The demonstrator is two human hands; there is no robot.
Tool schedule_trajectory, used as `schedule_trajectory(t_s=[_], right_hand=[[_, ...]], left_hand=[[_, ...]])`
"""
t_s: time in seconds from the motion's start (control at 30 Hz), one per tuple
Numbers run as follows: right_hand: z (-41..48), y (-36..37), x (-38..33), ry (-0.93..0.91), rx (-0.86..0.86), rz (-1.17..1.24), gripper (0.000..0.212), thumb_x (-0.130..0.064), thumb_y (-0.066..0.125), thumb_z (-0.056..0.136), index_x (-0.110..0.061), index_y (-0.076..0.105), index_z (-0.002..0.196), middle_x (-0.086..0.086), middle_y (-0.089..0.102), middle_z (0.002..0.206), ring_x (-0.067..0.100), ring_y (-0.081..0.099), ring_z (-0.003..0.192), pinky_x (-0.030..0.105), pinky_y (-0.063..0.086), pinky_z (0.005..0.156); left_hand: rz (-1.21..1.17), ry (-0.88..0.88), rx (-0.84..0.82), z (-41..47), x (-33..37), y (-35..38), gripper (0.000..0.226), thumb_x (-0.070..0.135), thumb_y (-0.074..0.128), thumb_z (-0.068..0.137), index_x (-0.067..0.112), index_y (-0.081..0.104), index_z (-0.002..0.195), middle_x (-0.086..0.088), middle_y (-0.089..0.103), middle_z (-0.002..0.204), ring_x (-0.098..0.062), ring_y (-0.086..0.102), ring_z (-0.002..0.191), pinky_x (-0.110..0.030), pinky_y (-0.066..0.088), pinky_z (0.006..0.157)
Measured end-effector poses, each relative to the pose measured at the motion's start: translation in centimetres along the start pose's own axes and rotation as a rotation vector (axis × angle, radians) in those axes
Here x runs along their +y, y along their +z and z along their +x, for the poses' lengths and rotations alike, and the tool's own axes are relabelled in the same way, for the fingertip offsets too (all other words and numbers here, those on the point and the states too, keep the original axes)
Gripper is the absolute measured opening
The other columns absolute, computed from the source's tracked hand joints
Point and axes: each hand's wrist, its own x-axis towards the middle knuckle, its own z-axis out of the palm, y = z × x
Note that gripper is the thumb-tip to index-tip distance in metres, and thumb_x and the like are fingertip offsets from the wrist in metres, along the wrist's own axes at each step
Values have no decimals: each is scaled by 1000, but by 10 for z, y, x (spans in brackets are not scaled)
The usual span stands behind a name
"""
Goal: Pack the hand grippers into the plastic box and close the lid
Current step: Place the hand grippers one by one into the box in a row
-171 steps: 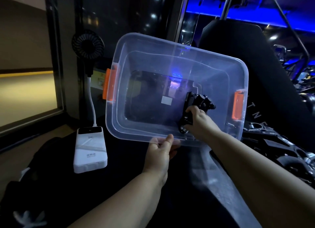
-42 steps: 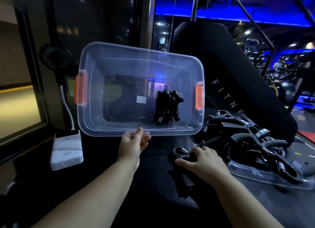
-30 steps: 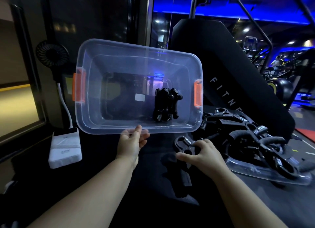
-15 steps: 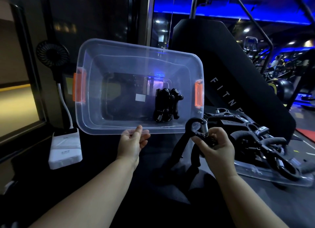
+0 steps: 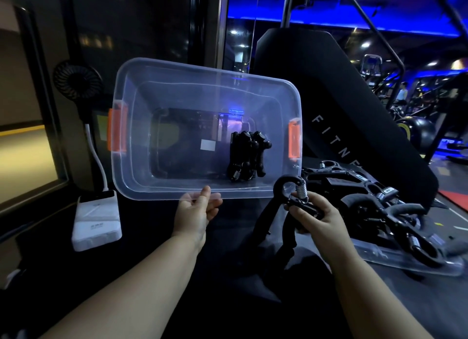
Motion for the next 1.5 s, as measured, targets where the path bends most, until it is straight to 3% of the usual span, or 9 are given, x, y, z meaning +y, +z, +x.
schedule_trajectory(t_s=[0.2,0.43,0.73,0.87,0.97,1.07,1.17,1.33,1.5], right_hand=[[0,-5,0,2,-81,-38,38,1,67,83,-26,68,110,5,74,98,11,65,79,30,49,74],[2,0,0,-76,10,-4,38,-2,67,84,-38,72,95,2,73,83,17,63,68,28,53,58],[36,22,-27,-150,151,-25,19,-10,66,87,-23,64,100,15,68,84,43,66,74,58,55,66],[65,50,-37,-206,187,-83,22,-13,68,86,-13,59,106,12,68,89,23,67,73,34,55,66],[89,71,-38,-211,202,-108,46,-11,66,84,-27,47,122,3,63,78,4,57,50,16,47,48],[112,90,-34,-189,135,-246,69,-13,63,84,-51,33,132,-4,63,75,13,54,48,21,45,47],[129,106,-26,-150,66,-466,70,-22,58,85,-67,25,127,-8,63,80,13,60,60,19,44,50],[151,129,-14,-155,-43,-703,70,-19,52,86,-58,21,135,9,63,98,23,53,67,28,39,62],[170,145,-7,-187,-118,-863,69,-16,51,90,-45,19,144,11,62,118,31,56,89,32,39,68]], left_hand=[[-3,-6,-4,1,0,-1,13,26,55,93,13,51,93,-1,72,77,-11,69,71,-24,50,65],[-10,2,-8,1,-1,-2,13,26,56,93,14,50,91,0,73,75,-13,69,73,-25,50,65],[-20,5,-13,3,-3,-3,14,25,57,92,12,50,92,-1,73,75,-11,70,71,-22,51,61],[9,-3,-7,7,-6,-5,18,29,58,92,12,50,94,-2,74,78,-11,71,73,-24,50,63],[12,-23,11,10,-9,-6,21,32,60,90,13,51,94,-5,74,80,-15,71,76,-25,50,64],[13,-36,26,12,-11,-7,21,33,61,89,14,51,92,-9,73,86,-20,70,81,-29,50,67],[-2,-45,30,11,-11,-5,20,31,60,89,13,51,91,-10,73,88,-21,70,82,-28,50,66],[-33,-60,30,8,-8,-3,18,27,60,90,12,51,89,-7,74,82,-21,69,78,-30,51,68],[-55,-54,6,5,-6,-2,17,25,58,91,10,49,90,-6,75,80,-23,69,82,-33,53,75]])
